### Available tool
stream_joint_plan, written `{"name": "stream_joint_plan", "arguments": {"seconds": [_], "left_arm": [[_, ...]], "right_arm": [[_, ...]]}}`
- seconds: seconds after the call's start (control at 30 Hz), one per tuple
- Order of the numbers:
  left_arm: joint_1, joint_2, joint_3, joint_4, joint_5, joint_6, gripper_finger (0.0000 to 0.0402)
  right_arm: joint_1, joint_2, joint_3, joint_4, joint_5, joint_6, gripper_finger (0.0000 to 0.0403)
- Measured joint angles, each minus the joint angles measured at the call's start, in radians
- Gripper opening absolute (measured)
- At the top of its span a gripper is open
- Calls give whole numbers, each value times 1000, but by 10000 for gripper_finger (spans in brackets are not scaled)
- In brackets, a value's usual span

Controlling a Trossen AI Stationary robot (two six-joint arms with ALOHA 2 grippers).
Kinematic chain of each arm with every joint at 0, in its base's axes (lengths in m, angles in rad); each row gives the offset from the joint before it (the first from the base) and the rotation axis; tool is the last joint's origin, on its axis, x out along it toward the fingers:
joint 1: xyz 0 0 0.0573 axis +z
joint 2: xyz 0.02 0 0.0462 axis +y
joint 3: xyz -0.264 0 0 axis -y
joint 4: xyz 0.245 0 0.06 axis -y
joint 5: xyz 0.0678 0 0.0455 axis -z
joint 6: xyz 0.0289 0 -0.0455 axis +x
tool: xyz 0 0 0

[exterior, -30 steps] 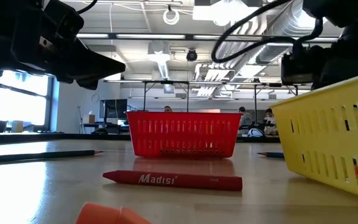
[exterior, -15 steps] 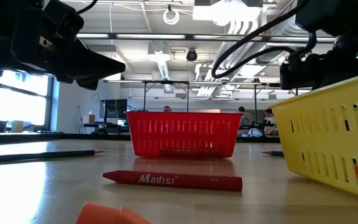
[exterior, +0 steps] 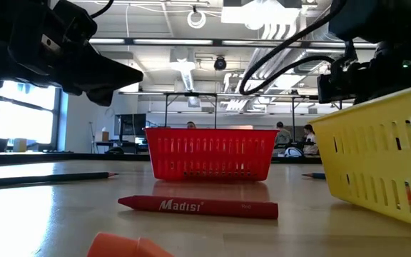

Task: Sort crayons/erasers/pens/pencils in bins
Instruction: Put the blue pencil into the blue bin

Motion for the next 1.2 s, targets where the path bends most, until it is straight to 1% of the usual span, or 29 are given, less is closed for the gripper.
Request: {"name": "stream_joint_plan", "arguments": {"seconds": [0.1,0.27,0.37,0.47,0.57,0.67,0.77,0.87,1.03,1.13,1.2], "left_arm": [[0,0,0,0,0,-8,0],[0,0,0,0,1,-23,1],[0,0,0,-4,1,-26,0],[0,0,0,-6,3,-27,1],[0,0,12,-13,5,-35,1],[0,0,45,-39,45,-34,4],[0,0,89,-90,97,-25,14],[-3,0,126,-155,102,-12,29],[-3,0,133,-173,47,29,44],[-3,0,125,-172,29,40,41],[-2,0,115,-172,25,45,35]], "right_arm": [[0,-6,29,-47,36,-40,8],[5,-35,77,-96,95,-47,3],[17,-64,95,-78,129,-65,3],[38,-84,100,-101,158,-76,2],[59,-99,118,-89,197,-133,2],[74,-98,138,-82,254,-181,1],[82,-98,161,-54,311,-242,1],[83,-98,185,-44,364,-309,1],[55,-98,224,-24,457,-459,1],[5,-98,233,6,498,-587,1],[-44,-98,234,62,511,-683,1]]}}
